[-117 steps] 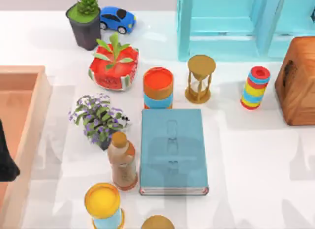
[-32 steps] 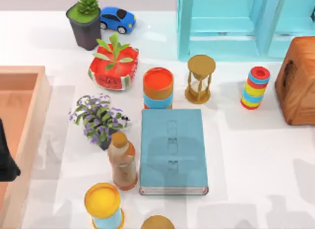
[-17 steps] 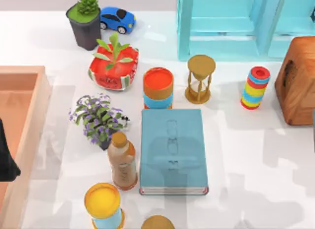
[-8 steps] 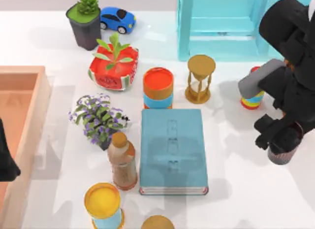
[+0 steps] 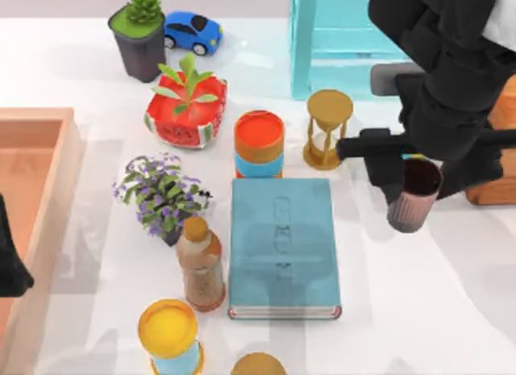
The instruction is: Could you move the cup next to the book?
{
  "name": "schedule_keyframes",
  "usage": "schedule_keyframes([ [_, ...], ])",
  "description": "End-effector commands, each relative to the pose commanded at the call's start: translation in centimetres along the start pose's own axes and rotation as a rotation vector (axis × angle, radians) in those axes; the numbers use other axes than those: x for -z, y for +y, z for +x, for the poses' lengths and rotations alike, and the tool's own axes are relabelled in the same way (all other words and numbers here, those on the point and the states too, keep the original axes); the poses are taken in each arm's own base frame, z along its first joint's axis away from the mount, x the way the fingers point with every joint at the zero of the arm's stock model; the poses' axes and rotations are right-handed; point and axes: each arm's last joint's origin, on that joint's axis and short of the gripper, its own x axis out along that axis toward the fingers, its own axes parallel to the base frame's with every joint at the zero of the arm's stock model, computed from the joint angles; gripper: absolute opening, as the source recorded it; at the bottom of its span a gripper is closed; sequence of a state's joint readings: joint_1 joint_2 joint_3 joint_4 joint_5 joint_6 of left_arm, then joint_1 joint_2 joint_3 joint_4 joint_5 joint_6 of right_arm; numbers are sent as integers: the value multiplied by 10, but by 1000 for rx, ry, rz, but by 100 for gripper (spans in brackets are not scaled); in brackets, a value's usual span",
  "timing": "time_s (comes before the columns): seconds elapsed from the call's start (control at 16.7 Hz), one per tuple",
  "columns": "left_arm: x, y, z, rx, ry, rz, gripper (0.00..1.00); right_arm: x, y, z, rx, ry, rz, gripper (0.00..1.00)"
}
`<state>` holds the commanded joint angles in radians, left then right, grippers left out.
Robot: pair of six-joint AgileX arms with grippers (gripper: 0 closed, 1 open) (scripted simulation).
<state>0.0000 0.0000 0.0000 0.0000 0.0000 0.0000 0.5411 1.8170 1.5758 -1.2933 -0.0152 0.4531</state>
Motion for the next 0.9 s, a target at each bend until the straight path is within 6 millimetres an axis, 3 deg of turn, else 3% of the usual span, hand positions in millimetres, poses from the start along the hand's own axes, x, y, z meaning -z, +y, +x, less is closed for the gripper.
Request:
schedule_keyframes([
  [0.18, 0, 0, 0, 0, 0, 0, 100, -5, 1, -4, -15, -24, 93, 0],
  [0.54, 0, 0, 0, 0, 0, 0, 100, -5, 1, -4, -17, -26, 104, 0],
  [0.9, 0, 0, 0, 0, 0, 0, 100, -8, 2, 44, -19, -25, 100, 0],
])
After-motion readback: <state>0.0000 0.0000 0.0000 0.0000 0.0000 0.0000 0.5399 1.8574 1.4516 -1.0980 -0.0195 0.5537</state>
